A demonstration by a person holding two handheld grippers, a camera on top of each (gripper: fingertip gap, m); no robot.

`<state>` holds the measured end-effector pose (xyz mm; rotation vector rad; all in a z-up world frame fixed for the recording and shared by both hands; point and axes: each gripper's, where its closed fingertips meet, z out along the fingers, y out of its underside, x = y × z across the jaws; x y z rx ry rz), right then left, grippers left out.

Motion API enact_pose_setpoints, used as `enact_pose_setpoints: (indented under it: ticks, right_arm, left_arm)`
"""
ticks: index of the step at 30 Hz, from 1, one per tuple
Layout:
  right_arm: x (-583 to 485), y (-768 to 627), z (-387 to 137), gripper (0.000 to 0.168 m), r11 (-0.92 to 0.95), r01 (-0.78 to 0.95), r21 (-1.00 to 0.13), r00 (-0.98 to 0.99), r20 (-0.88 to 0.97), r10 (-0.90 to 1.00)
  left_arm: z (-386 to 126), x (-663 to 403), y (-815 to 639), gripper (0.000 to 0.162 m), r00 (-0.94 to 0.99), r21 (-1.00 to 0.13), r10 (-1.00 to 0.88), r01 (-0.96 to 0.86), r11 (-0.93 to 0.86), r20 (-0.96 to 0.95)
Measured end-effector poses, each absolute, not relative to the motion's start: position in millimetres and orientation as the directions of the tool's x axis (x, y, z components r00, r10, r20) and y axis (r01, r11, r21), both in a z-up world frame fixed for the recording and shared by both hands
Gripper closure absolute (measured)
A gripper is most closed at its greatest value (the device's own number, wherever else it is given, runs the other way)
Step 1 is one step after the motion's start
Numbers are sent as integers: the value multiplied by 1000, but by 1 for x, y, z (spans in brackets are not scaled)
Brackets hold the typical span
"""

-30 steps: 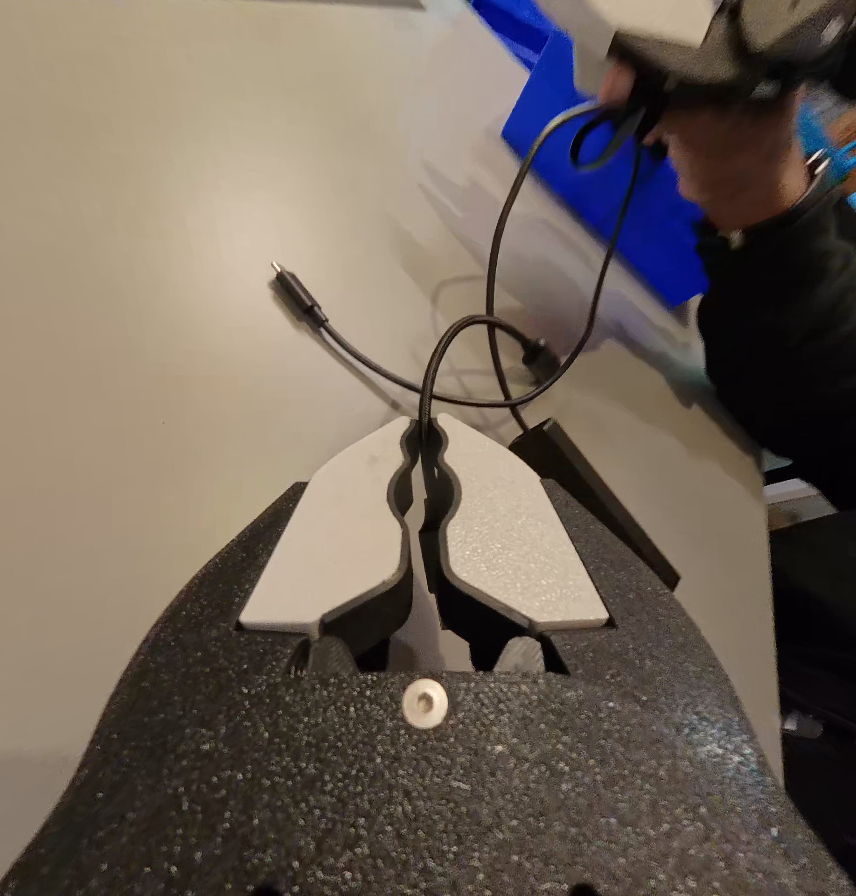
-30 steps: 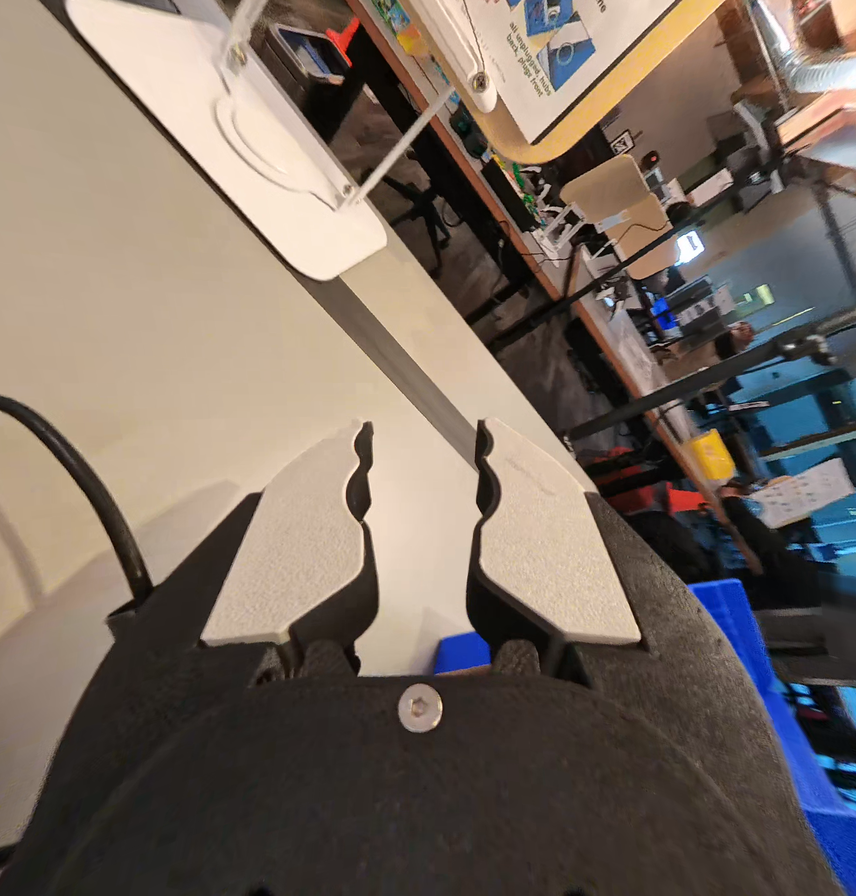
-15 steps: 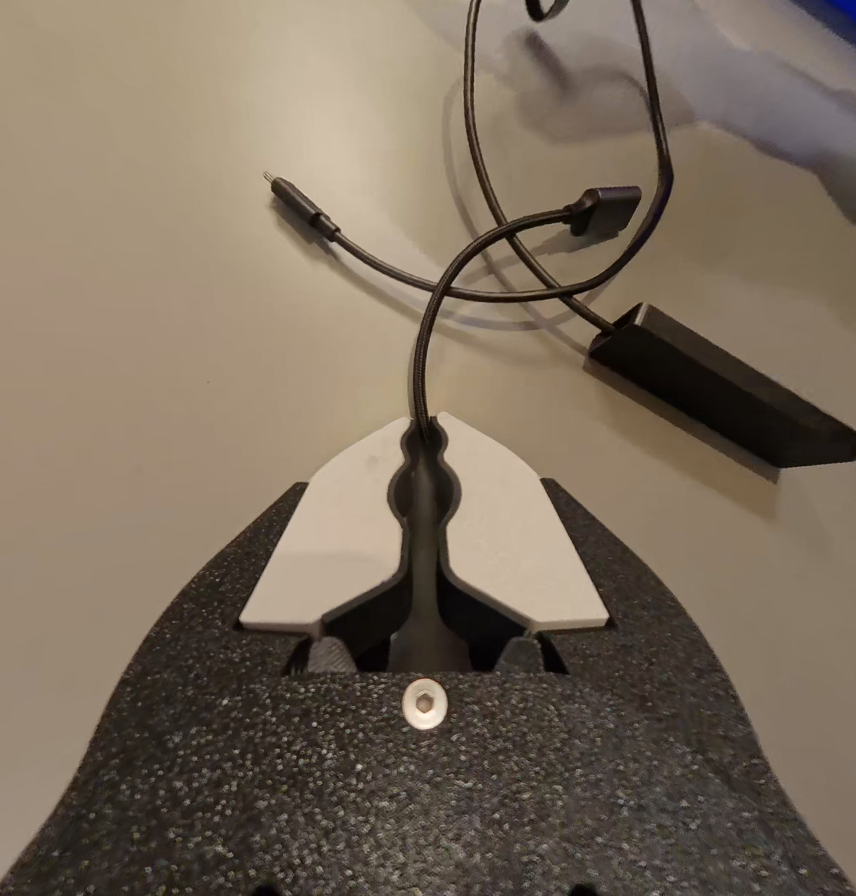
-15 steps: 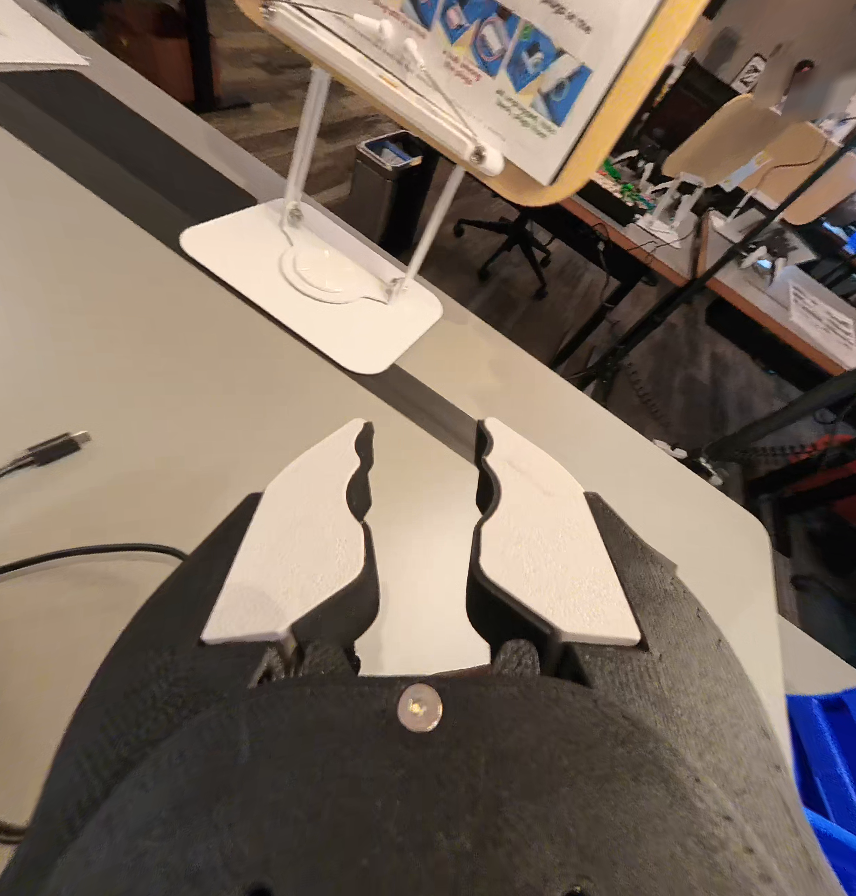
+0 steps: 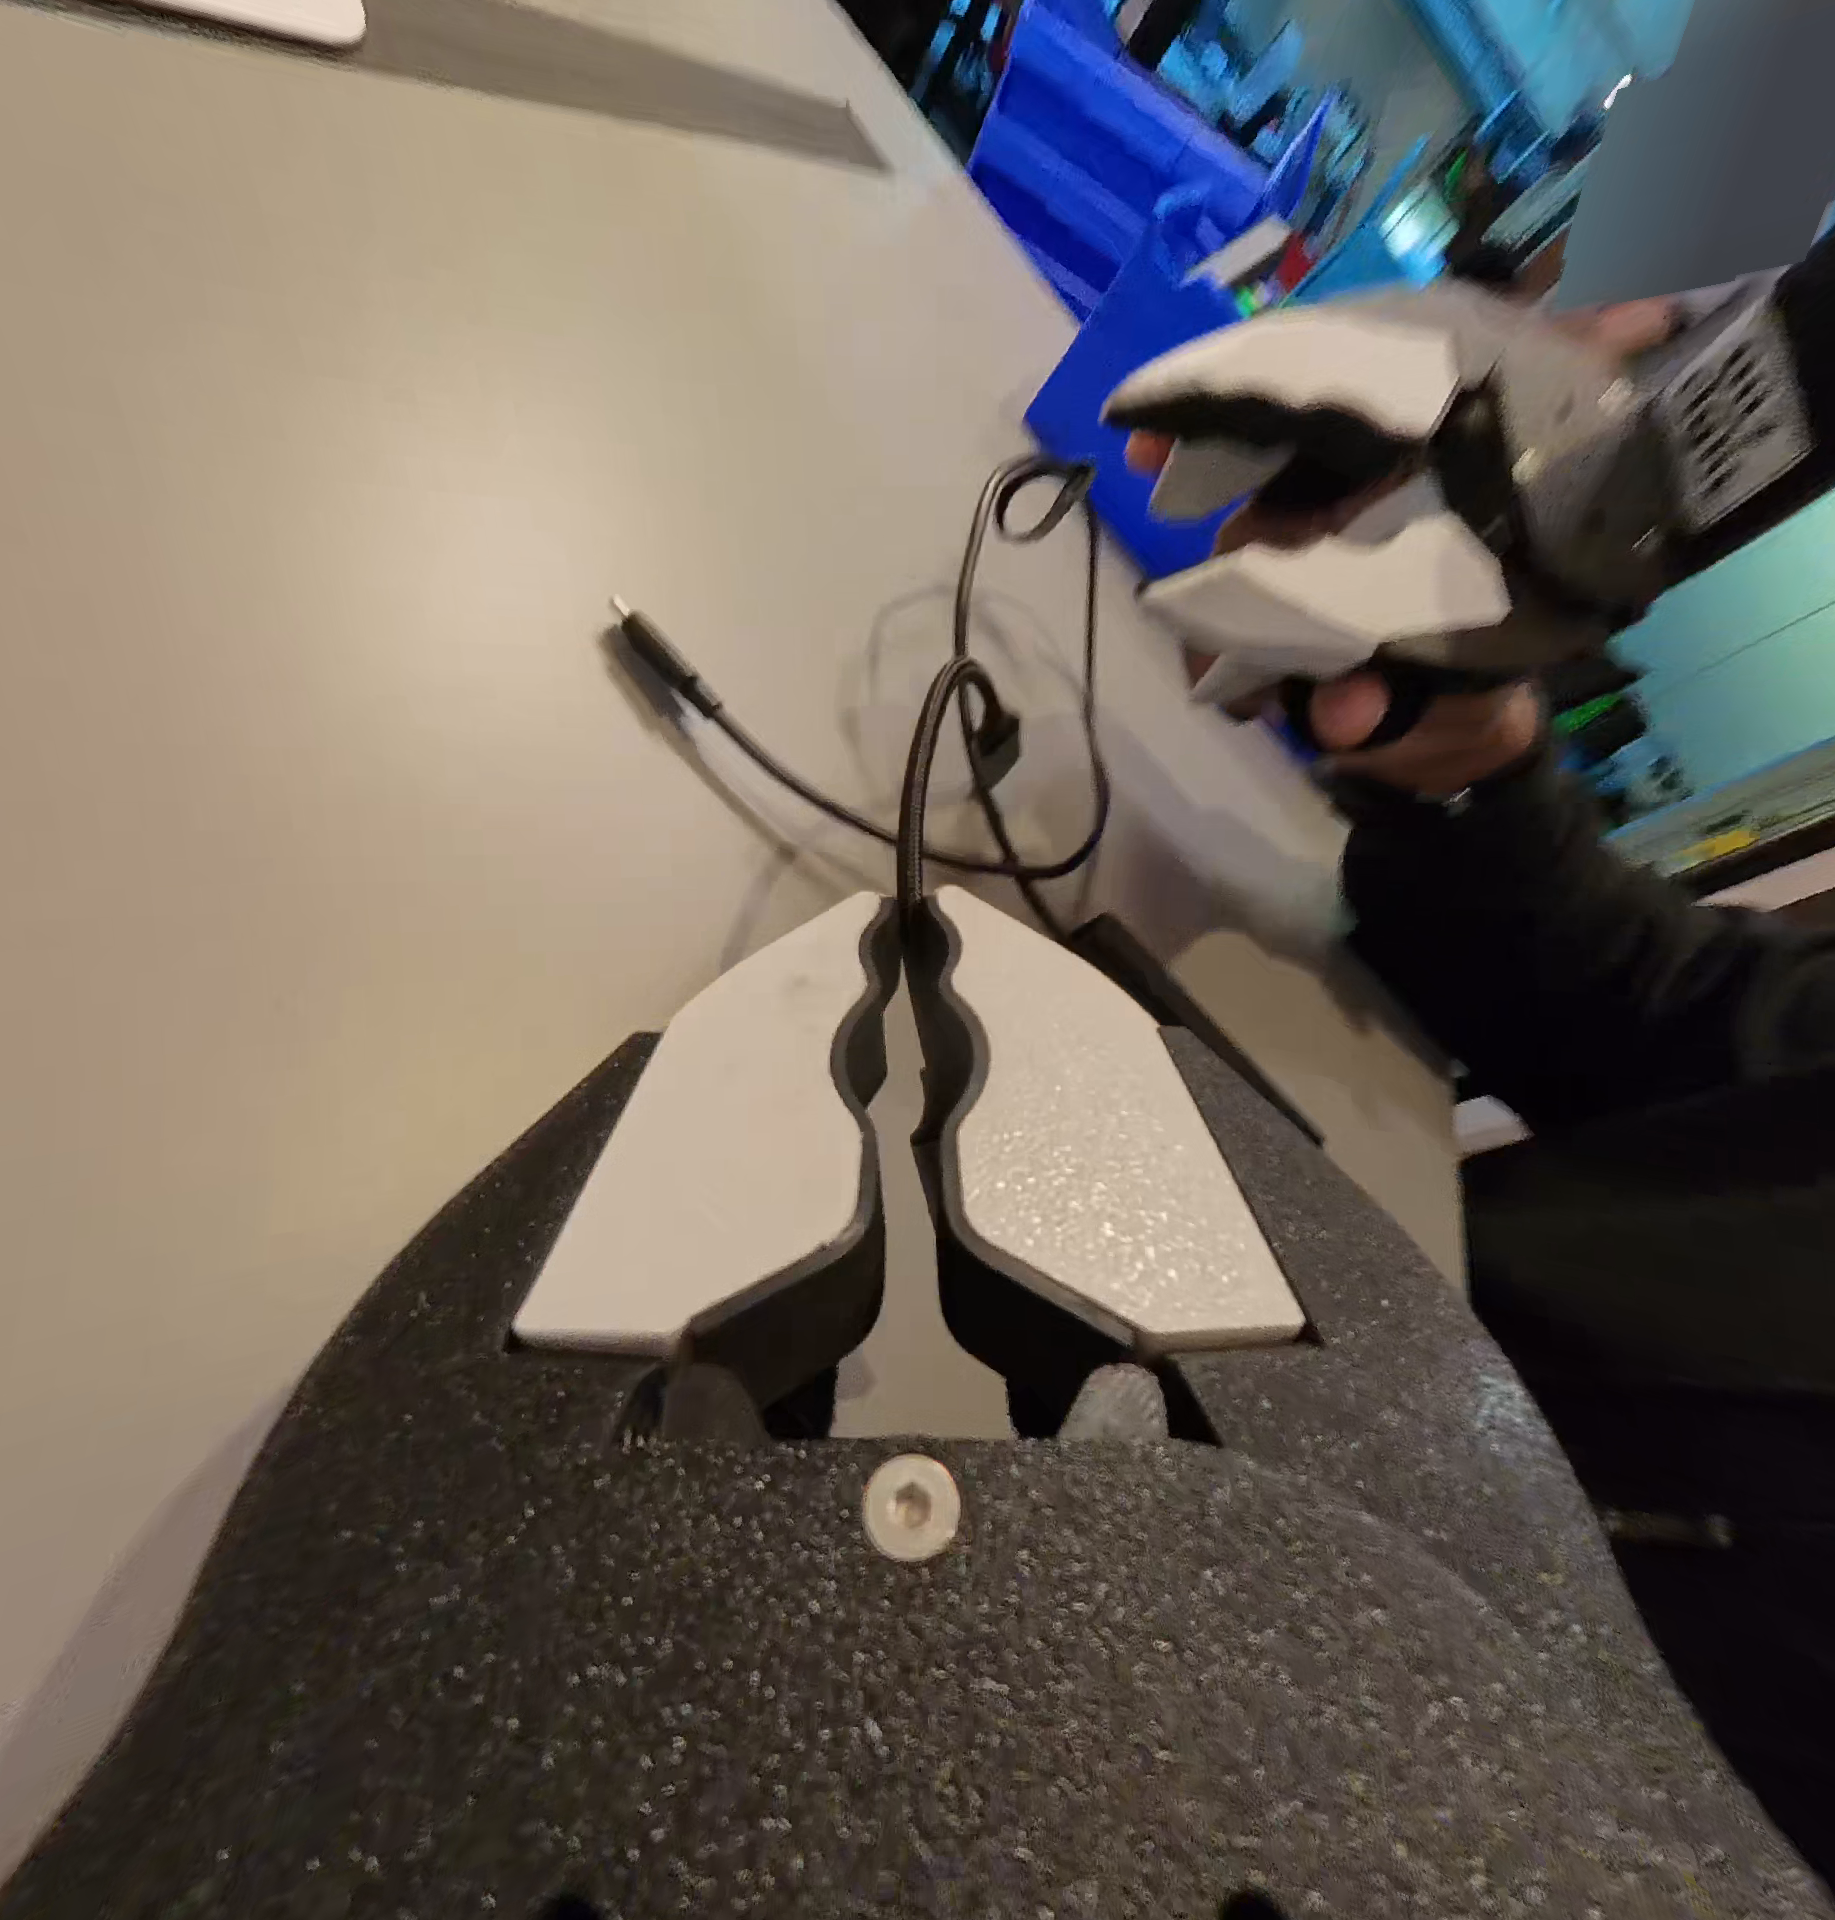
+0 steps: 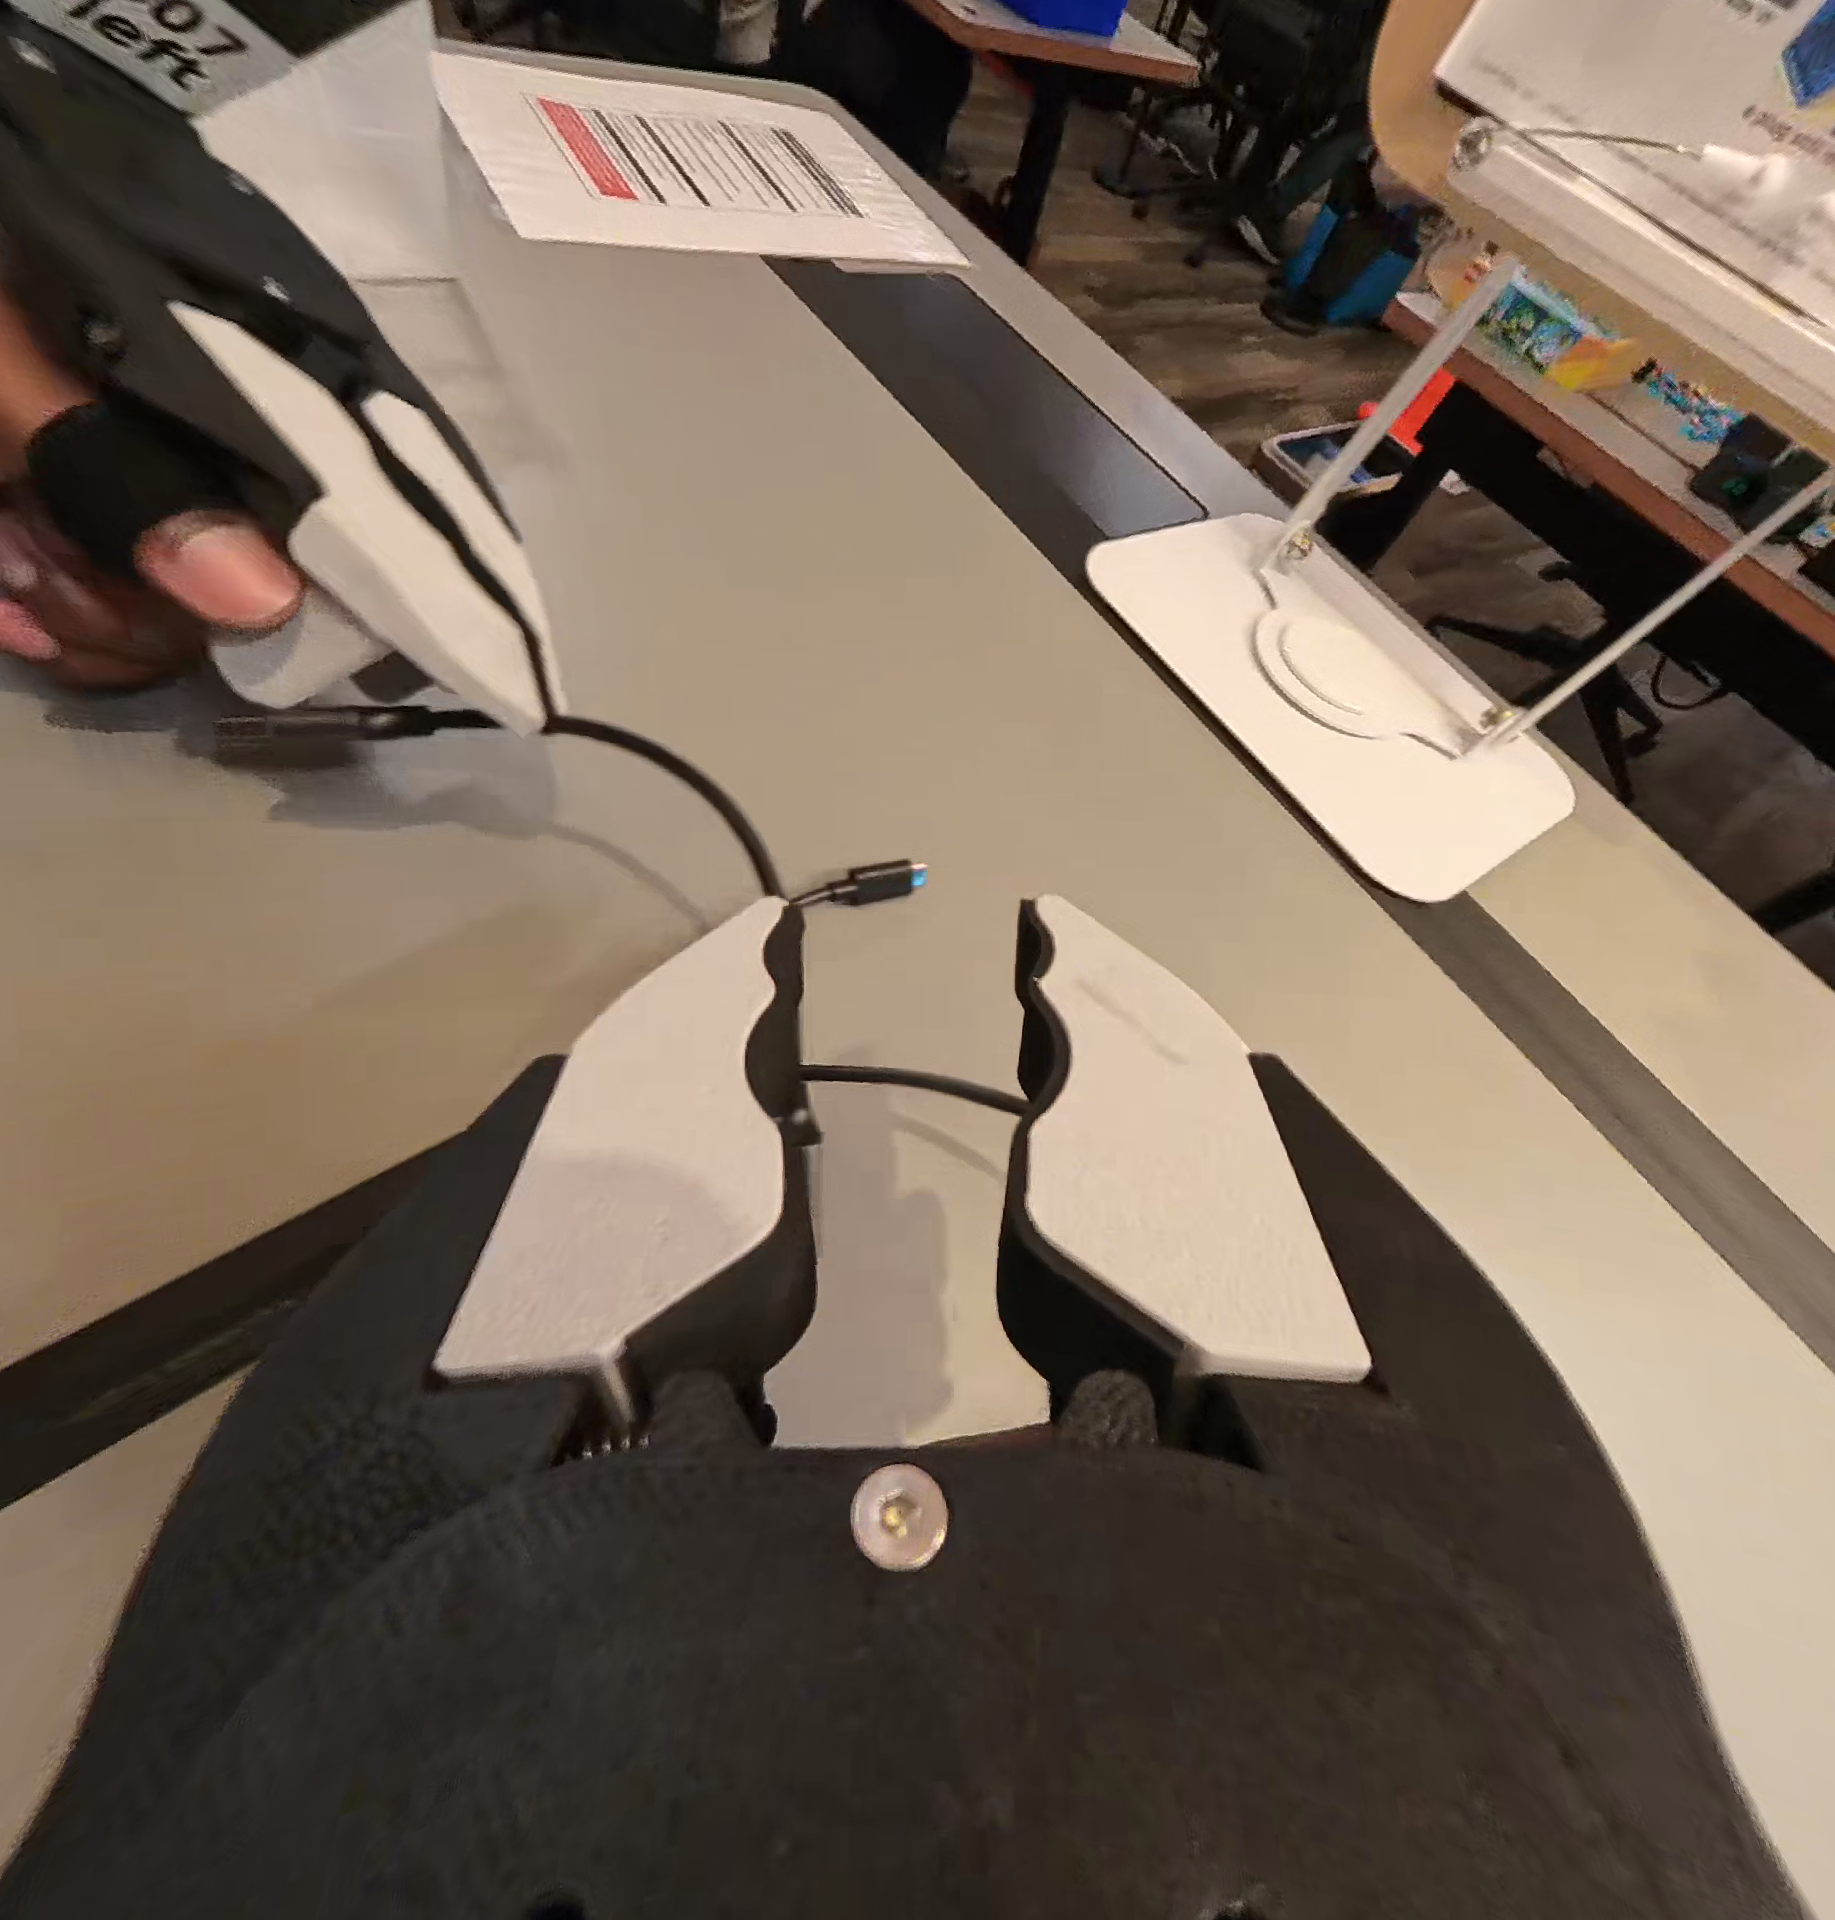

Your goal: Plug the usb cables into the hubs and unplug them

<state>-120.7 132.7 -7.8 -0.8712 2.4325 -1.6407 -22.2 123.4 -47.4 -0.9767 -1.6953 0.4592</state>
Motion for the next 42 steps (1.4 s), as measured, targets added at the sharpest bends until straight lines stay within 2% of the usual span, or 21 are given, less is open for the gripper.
enact_pose_setpoints:
  ticks: [7,11,15,18,23,27,30,34,37,39,42]
  right_arm:
    - [-62,147,-8,130,237,-273,-932,-771,65,-633]
    - [-39,147,-9,131,177,-384,-906,-736,185,-652]
    - [-27,144,-18,132,220,-396,-892,-741,168,-650]
    - [-30,138,-13,133,221,-389,-894,-772,185,-608]
    - [-46,133,2,137,130,-461,-878,-793,341,-505]
    - [-53,129,13,130,65,-483,-873,-802,412,-433]
    - [-58,121,7,124,90,-521,-849,-795,444,-414]
    - [-56,115,2,158,94,-543,-834,-773,454,-443]
    - [-61,112,4,165,136,-505,-852,-801,404,-441]
    - [-68,109,10,167,155,-448,-880,-833,349,-429]
    - [-76,108,20,167,181,-342,-922,-871,239,-430]
  left_arm:
    - [2,-22,107,159,80,-562,559,29,827,825]
    - [6,-24,113,159,112,-551,545,28,834,831]
    - [15,-26,122,159,159,-549,538,25,836,828]
    - [18,-27,126,159,165,-577,565,34,816,809]
    - [22,-23,124,159,156,-598,588,23,801,793]
    - [20,-23,123,159,151,-593,583,32,805,799]
    - [18,-27,132,159,162,-605,589,76,792,792]
    - [27,-29,141,159,219,-644,618,72,762,755]
    - [50,-23,131,132,271,-715,701,-63,697,660]
    - [73,-8,115,108,257,-736,776,-249,630,577]
    - [97,17,103,93,243,-739,855,-431,518,458]
